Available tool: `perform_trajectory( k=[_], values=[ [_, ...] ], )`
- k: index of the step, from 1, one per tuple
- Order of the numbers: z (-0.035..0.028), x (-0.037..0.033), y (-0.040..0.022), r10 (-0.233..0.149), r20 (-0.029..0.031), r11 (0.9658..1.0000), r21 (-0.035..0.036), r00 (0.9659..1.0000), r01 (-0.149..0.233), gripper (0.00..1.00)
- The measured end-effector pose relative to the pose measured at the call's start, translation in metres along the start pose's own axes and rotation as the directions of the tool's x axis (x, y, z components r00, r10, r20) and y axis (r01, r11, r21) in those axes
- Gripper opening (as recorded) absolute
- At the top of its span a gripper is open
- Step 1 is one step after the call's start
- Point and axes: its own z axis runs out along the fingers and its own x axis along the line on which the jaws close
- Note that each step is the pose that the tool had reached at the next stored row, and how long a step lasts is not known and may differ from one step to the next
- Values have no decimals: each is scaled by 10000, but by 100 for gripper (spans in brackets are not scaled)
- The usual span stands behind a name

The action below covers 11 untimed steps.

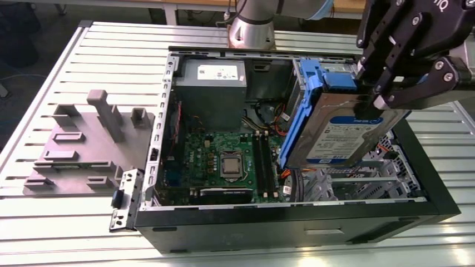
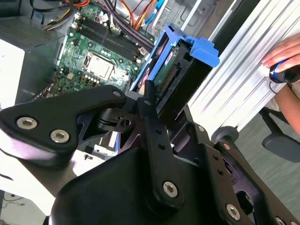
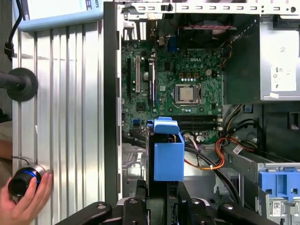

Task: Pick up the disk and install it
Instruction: 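Pick up the disk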

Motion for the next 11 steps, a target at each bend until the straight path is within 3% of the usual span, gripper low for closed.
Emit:
perform_trajectory(
  k=[11],
  values=[
    [29, -4, -273, 1, -2, 10000, -18, 10000, -1, 35]
  ],
)
